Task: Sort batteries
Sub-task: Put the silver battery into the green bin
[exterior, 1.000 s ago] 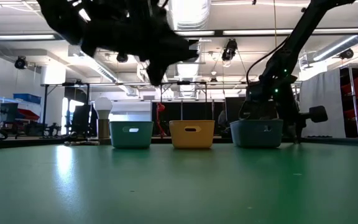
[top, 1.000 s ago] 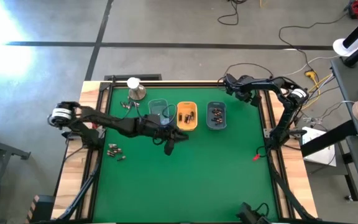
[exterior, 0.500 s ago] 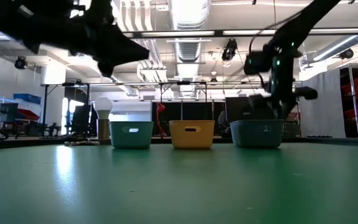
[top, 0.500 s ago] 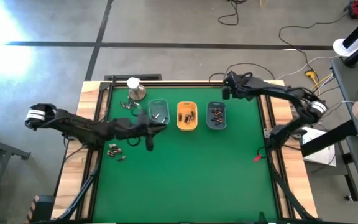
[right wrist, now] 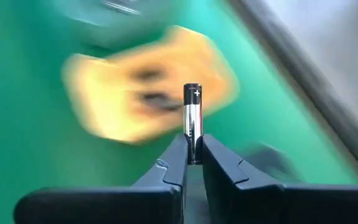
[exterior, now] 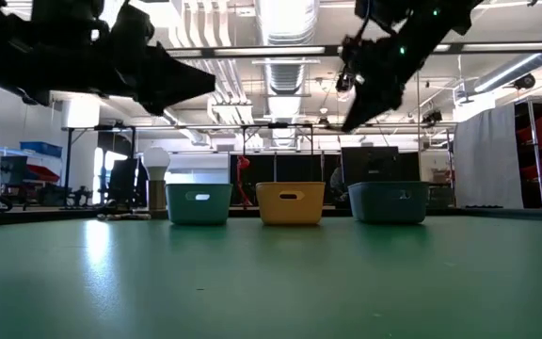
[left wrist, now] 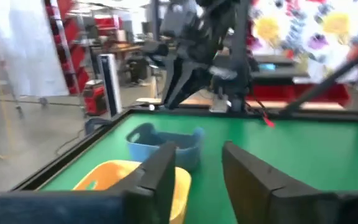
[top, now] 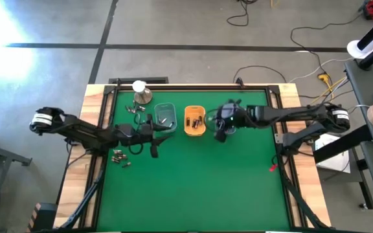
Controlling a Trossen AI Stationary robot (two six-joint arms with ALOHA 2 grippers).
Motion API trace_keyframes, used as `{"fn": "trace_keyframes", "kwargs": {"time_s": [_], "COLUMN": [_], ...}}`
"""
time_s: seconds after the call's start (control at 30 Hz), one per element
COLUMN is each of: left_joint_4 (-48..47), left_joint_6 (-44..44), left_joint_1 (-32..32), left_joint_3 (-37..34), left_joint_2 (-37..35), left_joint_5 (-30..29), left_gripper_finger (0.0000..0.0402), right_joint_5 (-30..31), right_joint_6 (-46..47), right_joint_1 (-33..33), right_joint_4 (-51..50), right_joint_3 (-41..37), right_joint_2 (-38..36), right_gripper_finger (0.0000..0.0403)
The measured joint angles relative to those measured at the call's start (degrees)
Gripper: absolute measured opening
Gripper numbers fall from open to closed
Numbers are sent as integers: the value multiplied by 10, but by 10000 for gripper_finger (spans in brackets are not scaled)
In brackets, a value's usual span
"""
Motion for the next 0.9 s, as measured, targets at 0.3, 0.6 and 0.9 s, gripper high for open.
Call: {"fn": "trace_keyframes", "kwargs": {"time_s": [0.3,0.6,0.9], "left_joint_4": [65,124,286], "left_joint_6": [6,1,-22], "left_joint_1": [2,-11,-13], "left_joint_3": [73,145,133], "left_joint_2": [105,174,219], "left_joint_5": [80,147,215], "left_gripper_finger": [169,155,154], "right_joint_5": [-35,-35,-27], "right_joint_6": [-49,-97,-106], "right_joint_1": [113,197,221], "right_joint_4": [180,330,358], "right_joint_3": [0,-1,0], "right_joint_2": [15,30,29], "right_gripper_finger": [24,23,23]}}
